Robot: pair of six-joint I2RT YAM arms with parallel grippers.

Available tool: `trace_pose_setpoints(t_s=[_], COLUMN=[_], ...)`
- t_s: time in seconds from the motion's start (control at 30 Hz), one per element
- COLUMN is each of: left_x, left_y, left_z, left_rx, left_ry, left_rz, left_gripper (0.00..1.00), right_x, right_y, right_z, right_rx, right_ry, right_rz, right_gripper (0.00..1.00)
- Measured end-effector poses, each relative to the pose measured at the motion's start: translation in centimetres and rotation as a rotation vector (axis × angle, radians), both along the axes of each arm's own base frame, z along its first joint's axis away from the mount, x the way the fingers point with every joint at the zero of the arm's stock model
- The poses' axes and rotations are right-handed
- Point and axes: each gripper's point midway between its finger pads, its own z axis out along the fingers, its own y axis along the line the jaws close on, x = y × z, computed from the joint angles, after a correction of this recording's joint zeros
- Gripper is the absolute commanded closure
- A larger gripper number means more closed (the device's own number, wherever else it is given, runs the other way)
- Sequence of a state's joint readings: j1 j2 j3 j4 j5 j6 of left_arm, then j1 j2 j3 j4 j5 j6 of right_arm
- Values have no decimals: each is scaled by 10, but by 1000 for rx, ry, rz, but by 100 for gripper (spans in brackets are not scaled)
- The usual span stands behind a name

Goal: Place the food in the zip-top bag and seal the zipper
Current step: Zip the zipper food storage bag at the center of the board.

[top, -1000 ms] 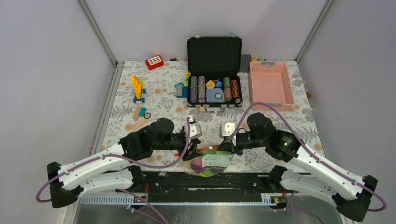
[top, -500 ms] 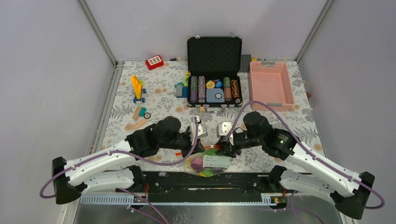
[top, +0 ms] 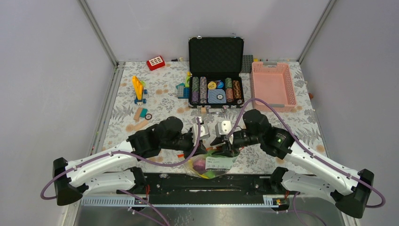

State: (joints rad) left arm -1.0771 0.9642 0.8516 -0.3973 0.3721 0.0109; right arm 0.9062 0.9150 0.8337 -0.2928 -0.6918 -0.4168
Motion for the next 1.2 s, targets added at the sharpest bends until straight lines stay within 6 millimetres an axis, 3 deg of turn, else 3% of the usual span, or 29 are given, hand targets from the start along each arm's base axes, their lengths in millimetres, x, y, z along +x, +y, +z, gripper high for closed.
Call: trace_pose_setpoints(t_s=[0.23,0.37,0.47,0.73,1.2], left_x=[0,-1,0,17,62], left_y=[0,0,0,7,15], left_z=[0,0,1,7,24], left_rx=[-2,-2,-3,-24,-162], left_ry=[0,1,-1,-46,-202], left_rz=[-2,-3,-1,127,393], left_gripper=[100,100,100,100,100], right_x=[1,3,4,17,53], right_y=[3,3,3,-5,-31], right_z=[-4,-4,-5,0,11], right_rx=[-8,-11,-14,-20,23], right_ry=[15,12,9,-49,-30], right_rz=[3,-3,-13,-99,-474], right_gripper=[68,90,100,100,100])
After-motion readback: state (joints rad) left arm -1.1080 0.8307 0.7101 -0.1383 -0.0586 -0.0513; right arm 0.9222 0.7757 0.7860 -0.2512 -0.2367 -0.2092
